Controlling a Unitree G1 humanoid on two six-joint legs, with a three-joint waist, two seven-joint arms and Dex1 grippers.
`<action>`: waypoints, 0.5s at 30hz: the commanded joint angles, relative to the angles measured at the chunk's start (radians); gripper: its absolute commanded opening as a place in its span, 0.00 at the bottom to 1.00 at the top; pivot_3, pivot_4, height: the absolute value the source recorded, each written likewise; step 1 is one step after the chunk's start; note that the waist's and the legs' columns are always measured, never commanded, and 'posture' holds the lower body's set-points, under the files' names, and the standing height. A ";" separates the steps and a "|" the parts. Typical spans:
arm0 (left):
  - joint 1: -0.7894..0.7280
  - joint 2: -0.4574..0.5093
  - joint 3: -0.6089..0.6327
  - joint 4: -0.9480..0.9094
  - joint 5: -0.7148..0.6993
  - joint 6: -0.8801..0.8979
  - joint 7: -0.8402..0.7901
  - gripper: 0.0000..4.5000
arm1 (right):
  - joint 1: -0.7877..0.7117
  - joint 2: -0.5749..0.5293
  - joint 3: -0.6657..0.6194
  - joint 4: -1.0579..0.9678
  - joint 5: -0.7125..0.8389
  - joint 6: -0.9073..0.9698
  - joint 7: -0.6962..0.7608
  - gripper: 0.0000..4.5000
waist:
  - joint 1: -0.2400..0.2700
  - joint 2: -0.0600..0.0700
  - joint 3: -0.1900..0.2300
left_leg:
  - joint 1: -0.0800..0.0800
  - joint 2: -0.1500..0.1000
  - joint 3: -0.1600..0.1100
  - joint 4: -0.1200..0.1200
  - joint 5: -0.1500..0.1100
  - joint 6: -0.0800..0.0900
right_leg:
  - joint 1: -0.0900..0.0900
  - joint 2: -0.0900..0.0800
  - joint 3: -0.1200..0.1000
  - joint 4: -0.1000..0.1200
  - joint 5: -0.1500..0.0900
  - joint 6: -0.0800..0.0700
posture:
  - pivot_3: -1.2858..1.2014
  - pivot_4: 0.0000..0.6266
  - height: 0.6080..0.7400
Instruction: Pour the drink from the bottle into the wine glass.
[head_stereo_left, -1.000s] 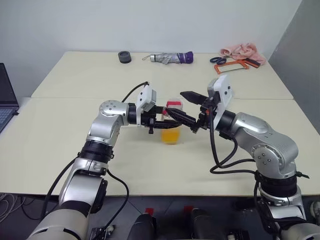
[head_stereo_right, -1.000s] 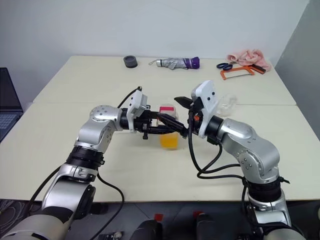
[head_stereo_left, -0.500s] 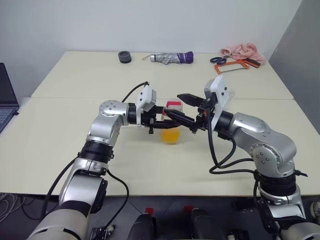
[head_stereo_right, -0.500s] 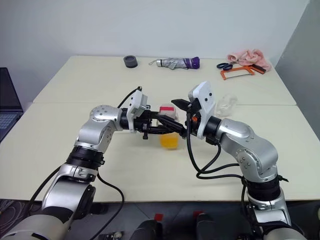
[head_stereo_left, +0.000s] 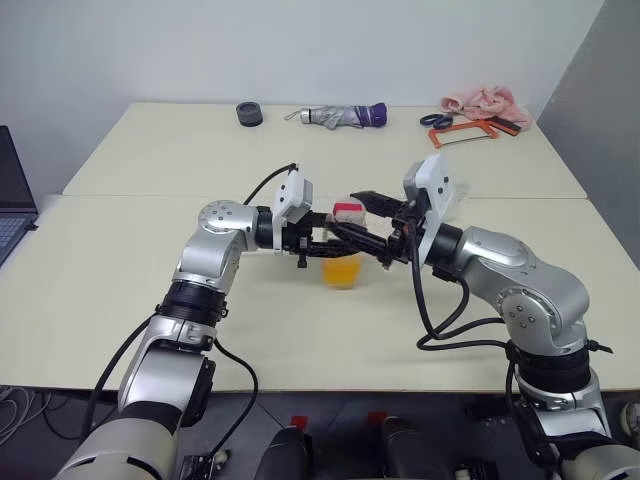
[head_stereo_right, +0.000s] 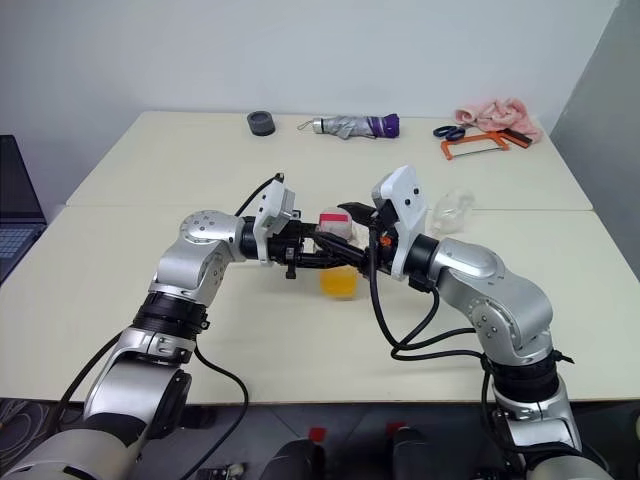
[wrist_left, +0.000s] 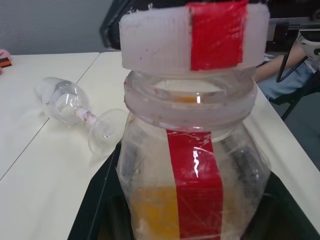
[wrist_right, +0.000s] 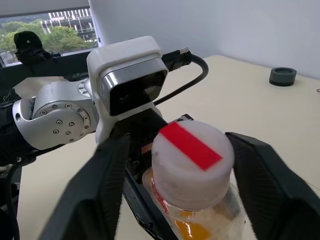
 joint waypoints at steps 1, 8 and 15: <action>-0.011 0.004 0.020 -0.046 -0.014 -0.019 0.006 0.40 | -0.008 0.009 -0.006 -0.033 0.012 -0.021 0.004 0.43 | 0.000 0.000 0.000 | 0.000 0.000 0.000 0.000 0.000 0.000 | 0.000 0.000 0.000 0.000 0.000 0.000 | 0.52 0.24 1.00; -0.007 0.004 0.022 -0.050 -0.015 -0.016 0.009 0.40 | 0.002 -0.062 0.069 -0.069 -0.192 -0.227 0.006 0.40 | 0.000 0.000 0.000 | 0.000 0.000 0.000 0.000 0.000 0.000 | 0.000 0.000 0.000 0.000 0.000 0.000 | 0.52 0.24 1.00; 0.002 0.006 0.024 -0.058 -0.017 -0.010 0.014 0.40 | 0.073 -0.051 0.048 -0.101 -0.233 -0.370 0.015 0.38 | 0.000 0.000 0.000 | 0.000 -0.001 0.000 0.000 0.000 0.000 | 0.000 0.000 0.000 0.000 0.000 0.000 | 0.52 0.24 1.00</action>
